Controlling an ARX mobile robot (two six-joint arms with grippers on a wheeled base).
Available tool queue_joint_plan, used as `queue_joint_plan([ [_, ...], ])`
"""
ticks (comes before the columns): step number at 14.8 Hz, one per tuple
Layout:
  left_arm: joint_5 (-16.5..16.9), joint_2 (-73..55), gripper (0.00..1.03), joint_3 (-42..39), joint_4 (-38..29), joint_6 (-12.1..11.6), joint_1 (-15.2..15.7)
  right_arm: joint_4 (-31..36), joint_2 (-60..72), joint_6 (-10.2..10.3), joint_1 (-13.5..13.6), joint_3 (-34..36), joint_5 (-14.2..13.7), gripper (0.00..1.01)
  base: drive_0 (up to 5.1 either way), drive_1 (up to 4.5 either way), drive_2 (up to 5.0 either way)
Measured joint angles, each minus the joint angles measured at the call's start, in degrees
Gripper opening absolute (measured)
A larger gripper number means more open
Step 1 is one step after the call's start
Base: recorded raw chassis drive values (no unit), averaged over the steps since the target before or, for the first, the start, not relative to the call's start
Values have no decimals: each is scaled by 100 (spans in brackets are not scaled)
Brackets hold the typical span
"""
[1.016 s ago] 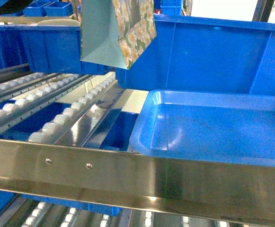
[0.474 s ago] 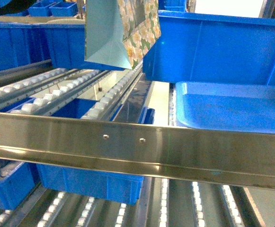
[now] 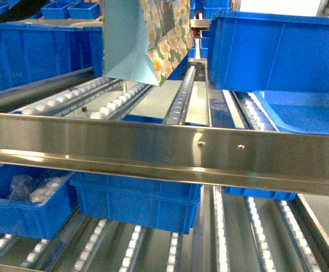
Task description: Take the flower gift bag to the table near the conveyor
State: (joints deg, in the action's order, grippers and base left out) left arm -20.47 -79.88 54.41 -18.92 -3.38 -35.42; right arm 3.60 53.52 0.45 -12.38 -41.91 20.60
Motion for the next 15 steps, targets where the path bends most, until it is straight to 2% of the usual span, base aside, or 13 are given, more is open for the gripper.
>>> queue_joint_plan([
  [15, -4, -2, 2, -4, 13, 0, 0, -20, 0, 0, 0, 9, 0, 2, -477, 112, 358],
])
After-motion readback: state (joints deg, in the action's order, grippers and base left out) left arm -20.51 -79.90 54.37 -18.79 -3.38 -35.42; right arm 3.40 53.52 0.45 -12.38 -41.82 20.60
